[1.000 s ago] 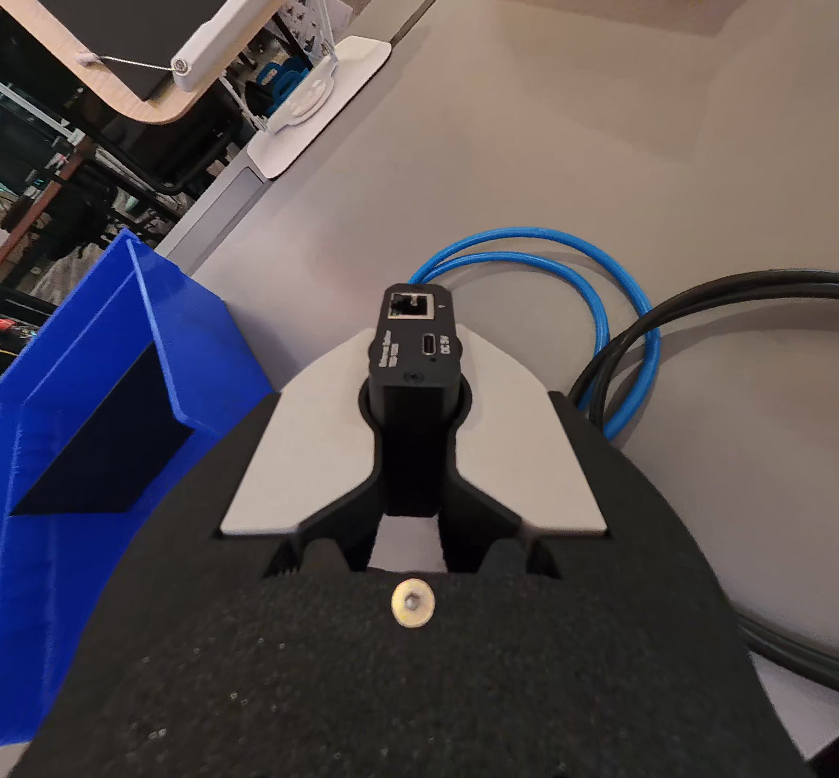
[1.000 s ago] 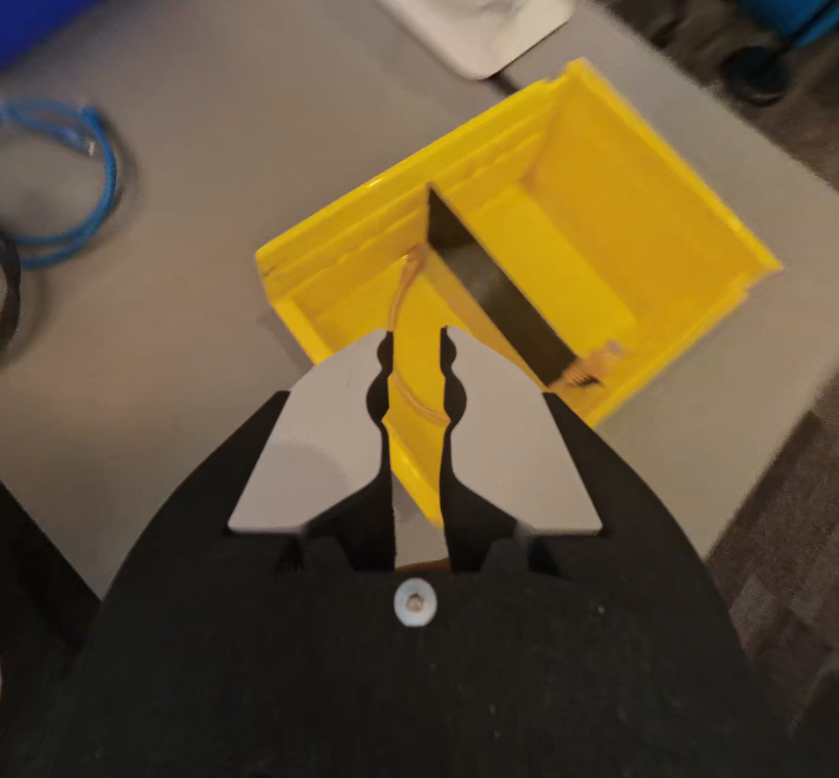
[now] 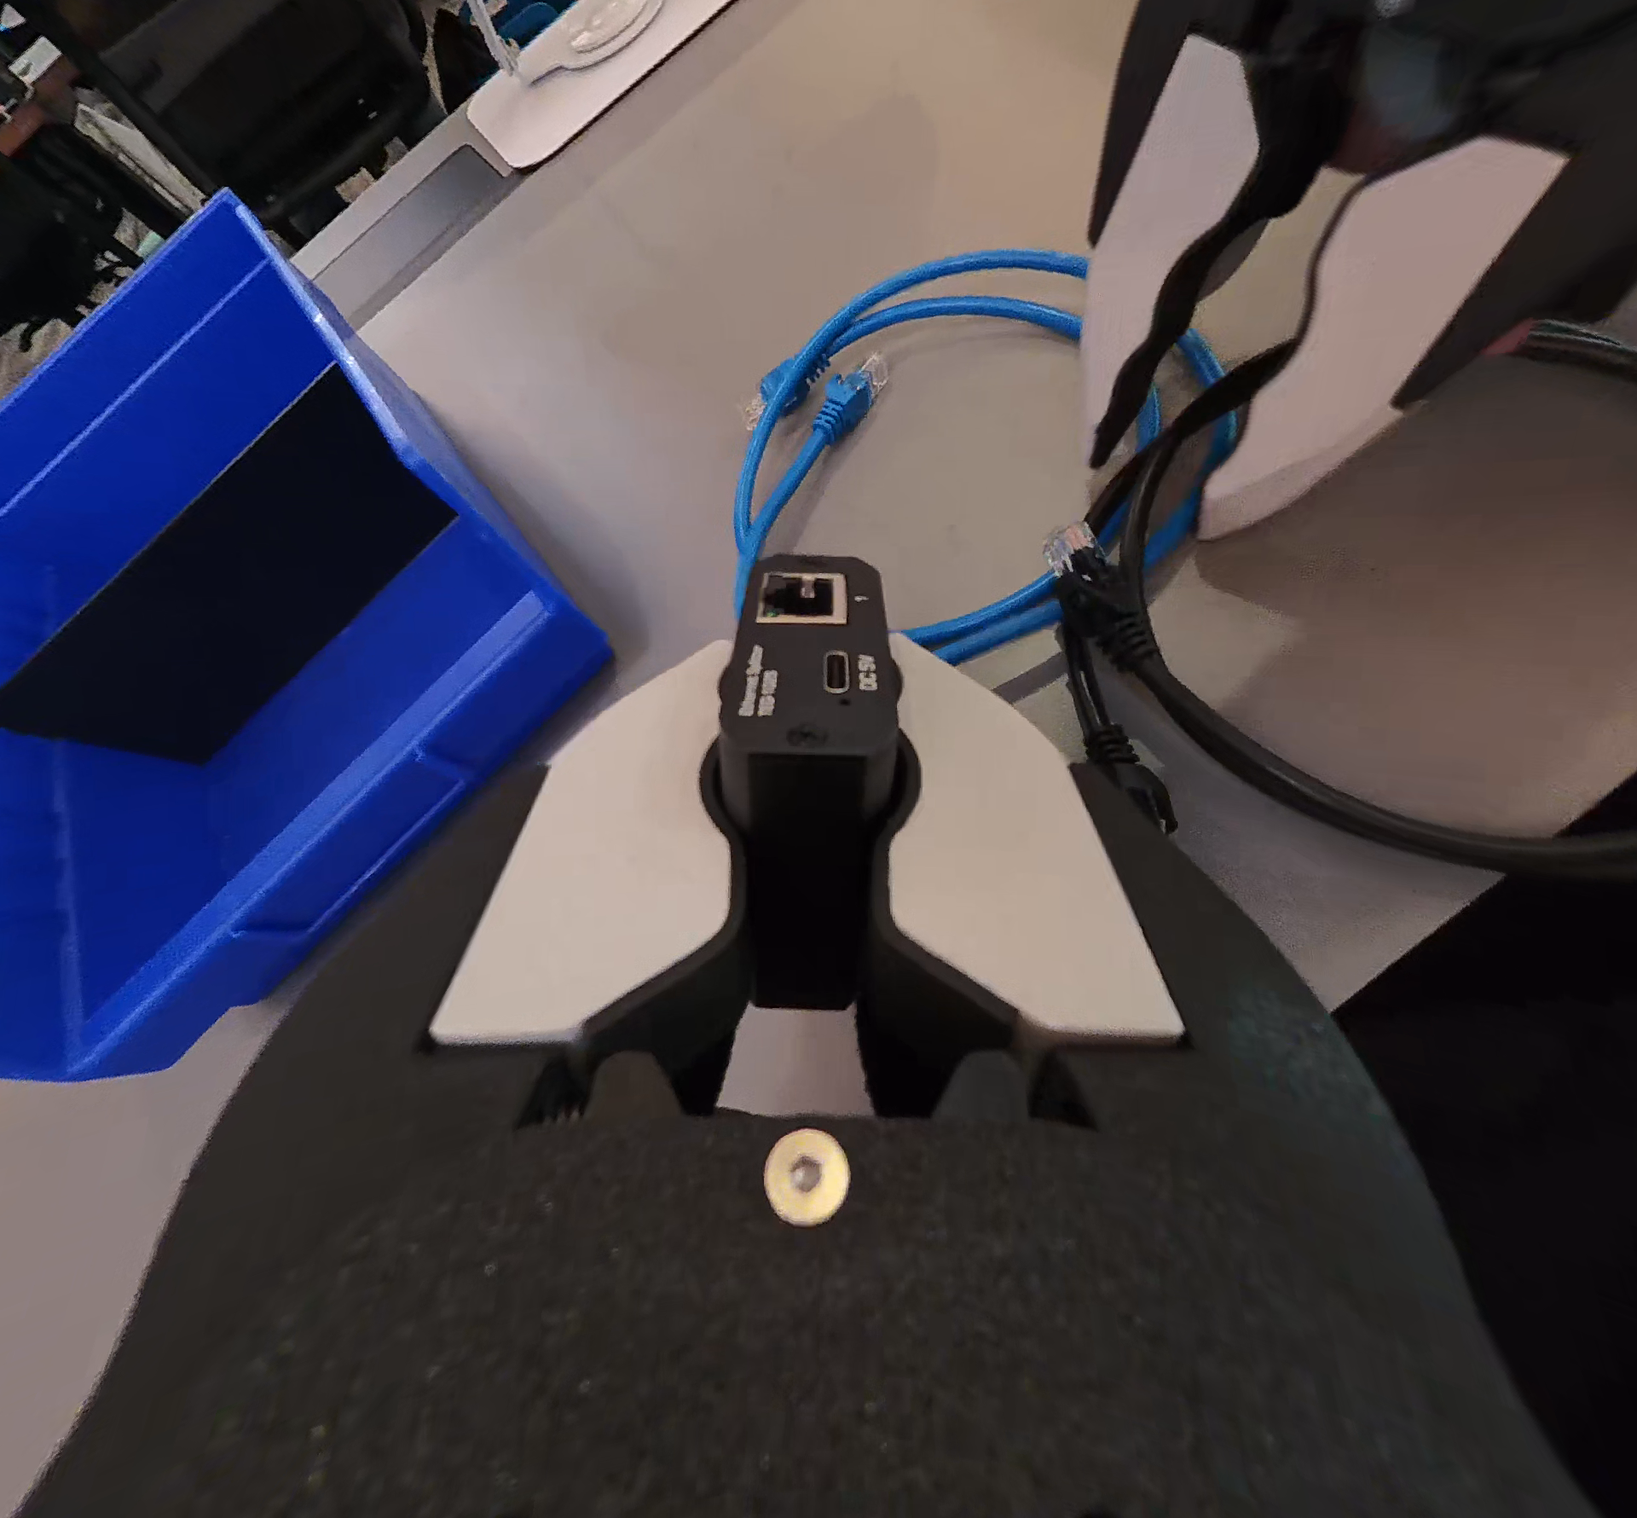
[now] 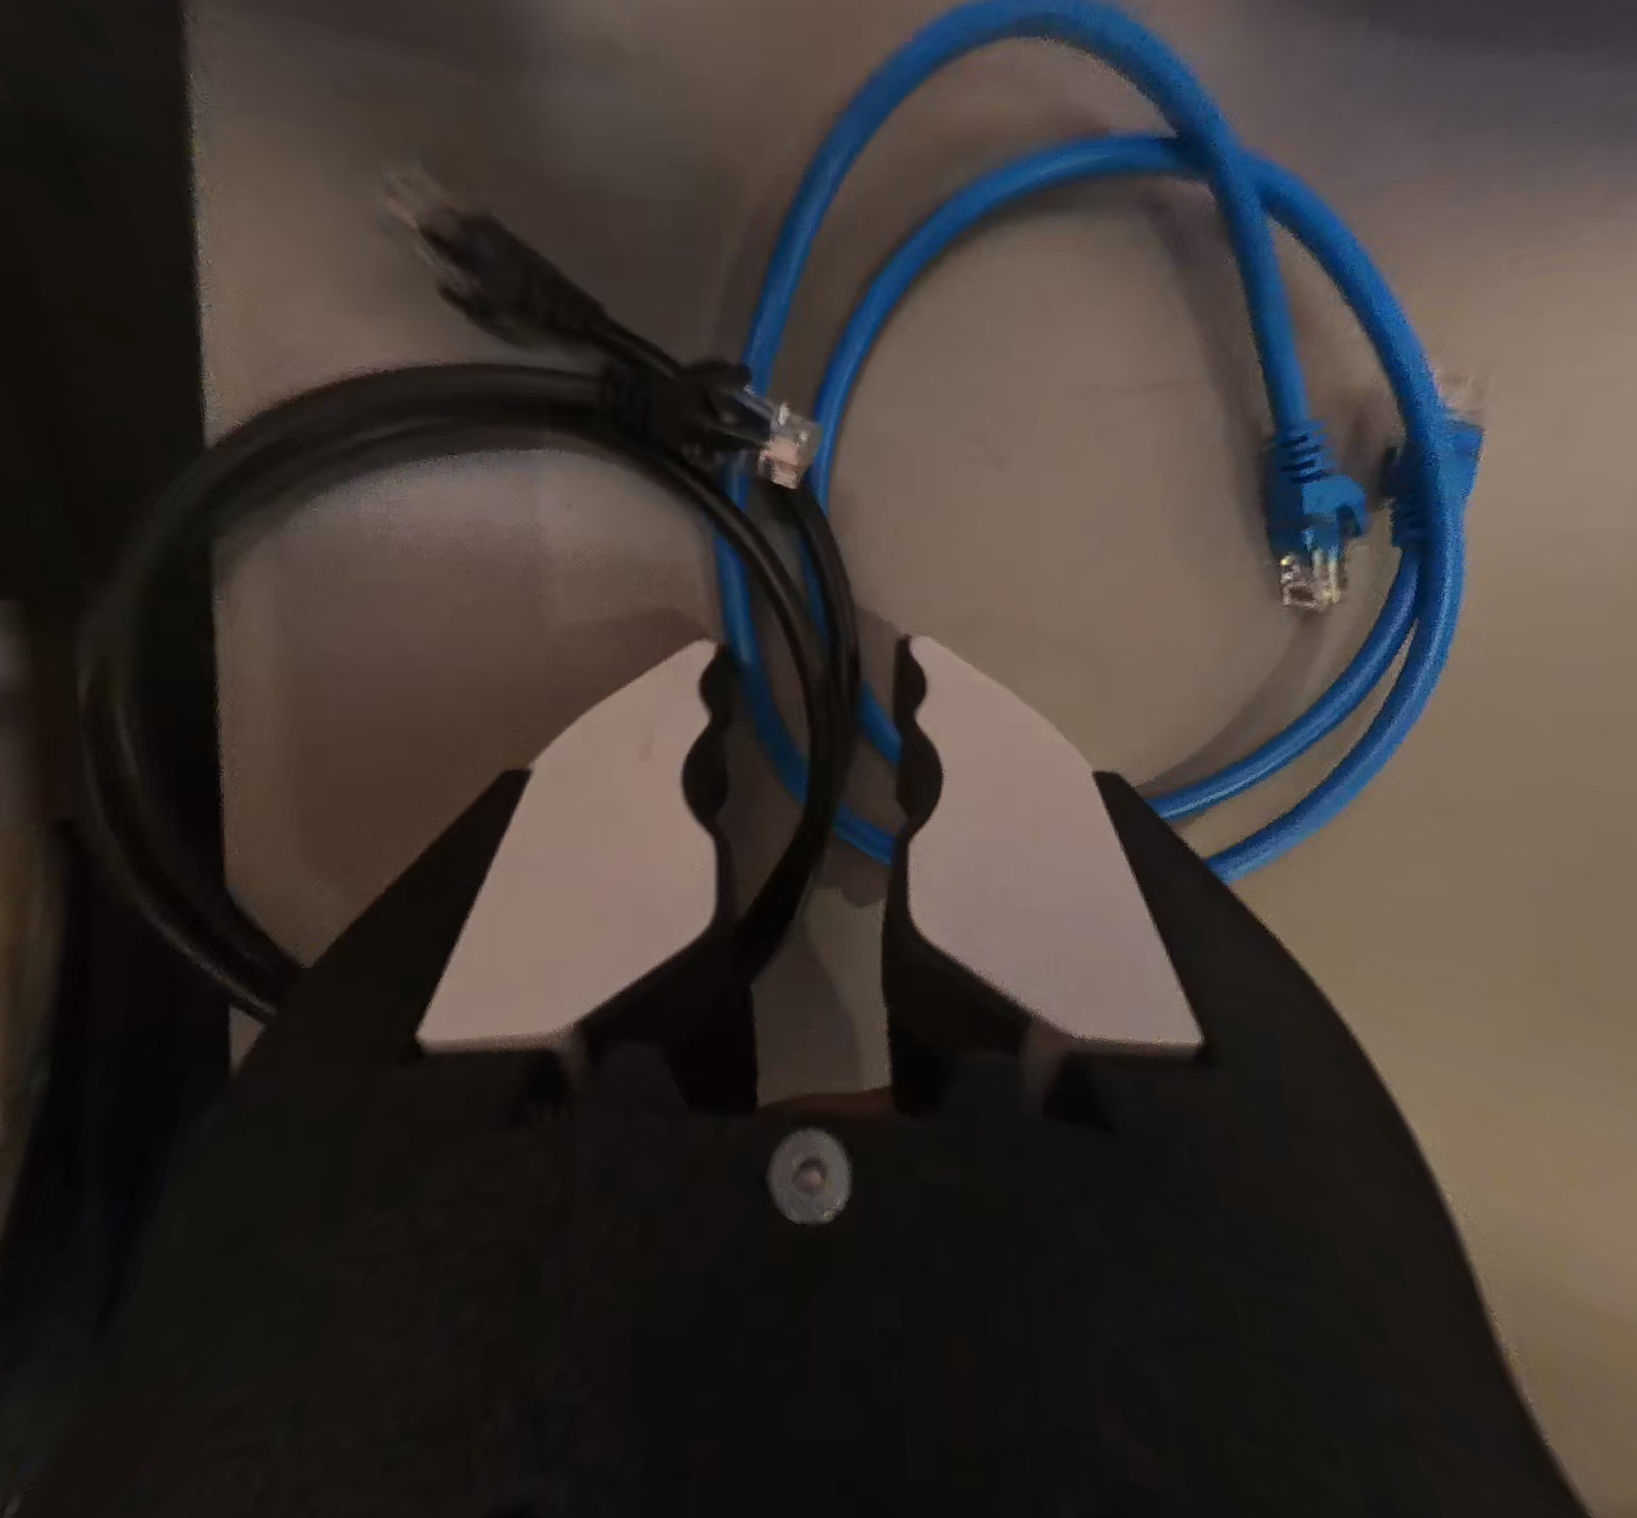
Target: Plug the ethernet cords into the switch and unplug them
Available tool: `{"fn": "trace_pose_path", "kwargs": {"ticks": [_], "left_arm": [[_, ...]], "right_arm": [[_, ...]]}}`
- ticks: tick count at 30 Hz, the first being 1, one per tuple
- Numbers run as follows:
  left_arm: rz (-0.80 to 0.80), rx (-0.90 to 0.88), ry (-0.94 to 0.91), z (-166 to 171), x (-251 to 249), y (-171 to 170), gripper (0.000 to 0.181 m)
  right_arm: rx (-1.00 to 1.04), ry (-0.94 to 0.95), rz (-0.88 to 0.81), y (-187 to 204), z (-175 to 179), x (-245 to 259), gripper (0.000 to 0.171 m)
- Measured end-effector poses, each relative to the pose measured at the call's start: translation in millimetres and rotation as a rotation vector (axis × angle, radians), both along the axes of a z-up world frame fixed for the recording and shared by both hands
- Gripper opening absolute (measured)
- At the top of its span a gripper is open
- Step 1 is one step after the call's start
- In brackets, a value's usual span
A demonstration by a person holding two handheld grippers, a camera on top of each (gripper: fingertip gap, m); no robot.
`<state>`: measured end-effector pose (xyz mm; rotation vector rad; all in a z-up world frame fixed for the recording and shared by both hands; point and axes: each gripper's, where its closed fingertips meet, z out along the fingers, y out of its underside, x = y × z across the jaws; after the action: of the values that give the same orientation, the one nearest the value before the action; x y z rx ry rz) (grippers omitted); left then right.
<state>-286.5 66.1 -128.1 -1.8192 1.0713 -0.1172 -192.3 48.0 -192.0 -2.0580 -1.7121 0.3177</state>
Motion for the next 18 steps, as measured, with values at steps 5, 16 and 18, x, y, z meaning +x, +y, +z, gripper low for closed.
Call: {"fn": "trace_pose_path", "kwargs": {"ticks": [5,16,18], "left_arm": [[-0.011,-0.009,0.007,-3.1,-2.8,-0.4,0.026],[-0.026,-0.036,0.01,-10.0,1.5,-1.8,0.025],[-0.03,-0.036,0.013,-11.0,3.6,-2.6,0.026]], "right_arm": [[-0.034,-0.031,0.013,2.1,6.4,10.8,0.012],[0.244,0.124,-0.138,19.0,139.9,93.3,0.01],[0.338,0.103,-0.178,25.0,177.2,118.1,0.006]]}}
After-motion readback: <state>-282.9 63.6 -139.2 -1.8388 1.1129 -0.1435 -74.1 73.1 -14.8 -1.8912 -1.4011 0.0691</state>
